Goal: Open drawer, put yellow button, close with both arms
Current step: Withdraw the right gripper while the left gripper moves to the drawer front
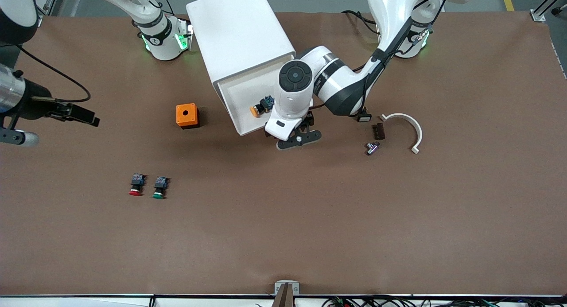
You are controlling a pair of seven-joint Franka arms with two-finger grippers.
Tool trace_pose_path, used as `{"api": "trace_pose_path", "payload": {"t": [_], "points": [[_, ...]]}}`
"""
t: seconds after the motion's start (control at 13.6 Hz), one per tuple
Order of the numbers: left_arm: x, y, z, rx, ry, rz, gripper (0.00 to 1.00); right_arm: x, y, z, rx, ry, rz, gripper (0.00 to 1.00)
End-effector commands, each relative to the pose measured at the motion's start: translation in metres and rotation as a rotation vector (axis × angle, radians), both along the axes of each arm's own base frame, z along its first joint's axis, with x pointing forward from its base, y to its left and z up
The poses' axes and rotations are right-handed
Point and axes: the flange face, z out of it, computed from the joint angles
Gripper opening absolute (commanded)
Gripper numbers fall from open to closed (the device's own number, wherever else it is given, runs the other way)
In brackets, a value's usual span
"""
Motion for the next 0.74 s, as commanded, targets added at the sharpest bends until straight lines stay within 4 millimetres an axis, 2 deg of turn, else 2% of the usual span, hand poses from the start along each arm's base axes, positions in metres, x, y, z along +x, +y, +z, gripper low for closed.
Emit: {"api": "trace_pose_path", "payload": {"t": [0.0,0.29,0.44,0.66], "points": [[-0.014,-0.012,0.000,-0.011,0.009,0.004,1.00,-0.010,-0.015,0.004,-0.010,-0.047,0.054,1.00],[-0.032,-0.027,0.002,-0.055,0.067,0.013,1.00,-0.004,-0.019,0.031,-0.054,-0.098,0.056,1.00],[-0.045,-0.038,0.005,-0.069,0.086,0.005,1.00,-0.004,-0.034,0.035,-0.052,-0.103,0.032,1.00],[-0.064,-0.052,0.003,-0.067,0.099,-0.001,1.00,-0.004,-0.034,0.043,-0.053,-0.123,0.026,1.00]]}}
